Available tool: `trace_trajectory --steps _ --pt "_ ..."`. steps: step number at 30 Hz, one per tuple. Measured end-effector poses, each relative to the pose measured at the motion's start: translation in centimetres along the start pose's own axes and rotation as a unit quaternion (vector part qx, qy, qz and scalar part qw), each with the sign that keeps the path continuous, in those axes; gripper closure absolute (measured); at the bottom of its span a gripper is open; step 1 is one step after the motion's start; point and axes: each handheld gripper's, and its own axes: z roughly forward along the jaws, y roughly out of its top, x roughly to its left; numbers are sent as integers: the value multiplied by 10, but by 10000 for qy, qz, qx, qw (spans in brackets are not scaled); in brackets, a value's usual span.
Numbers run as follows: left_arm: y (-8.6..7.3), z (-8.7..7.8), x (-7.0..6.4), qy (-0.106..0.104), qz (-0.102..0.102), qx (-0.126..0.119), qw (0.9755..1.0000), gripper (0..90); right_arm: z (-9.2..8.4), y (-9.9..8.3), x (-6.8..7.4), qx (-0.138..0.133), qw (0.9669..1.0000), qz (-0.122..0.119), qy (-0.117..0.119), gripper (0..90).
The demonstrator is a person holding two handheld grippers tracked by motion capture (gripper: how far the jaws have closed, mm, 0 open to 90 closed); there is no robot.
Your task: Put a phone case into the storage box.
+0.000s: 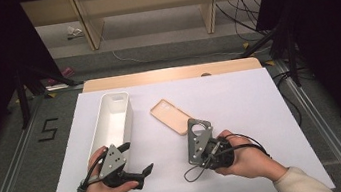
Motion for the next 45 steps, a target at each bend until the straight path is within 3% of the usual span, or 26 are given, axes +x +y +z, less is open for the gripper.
trace_trajectory --steps 11,17,19,21,23,33,36,42,45 --pt "0 1 1 7 -34 0 10000 33 -8 -3 -1 -561 9982 65 -185 892" --pt "1 2 1 -43 -107 -1 9999 46 -8 -4 -1 -852 9962 47 -170 892" --pt "3 3 0 -74 -182 -19 9998 55 -7 -3 -1 -895 9958 40 -186 892" --pt "7 5 0 -122 -387 -56 9992 68 -7 -3 -1 -956 9952 60 -191 892" --pt "15 7 0 -196 -619 -138 9978 80 -6 -3 -1 -999 9947 68 -219 892" --pt "53 26 8 -224 -765 -168 9967 138 -7 -1 1 -1227 9918 123 -338 892" --pt "65 36 10 -363 -965 -182 9945 148 -6 0 0 -1275 9911 126 -349 892" --pt "85 61 13 -351 -895 99 9953 181 -4 3 3 -1321 9905 63 -388 892" --pt "94 74 16 -376 -1003 268 9939 223 -5 5 4 -1351 9899 18 -428 892"
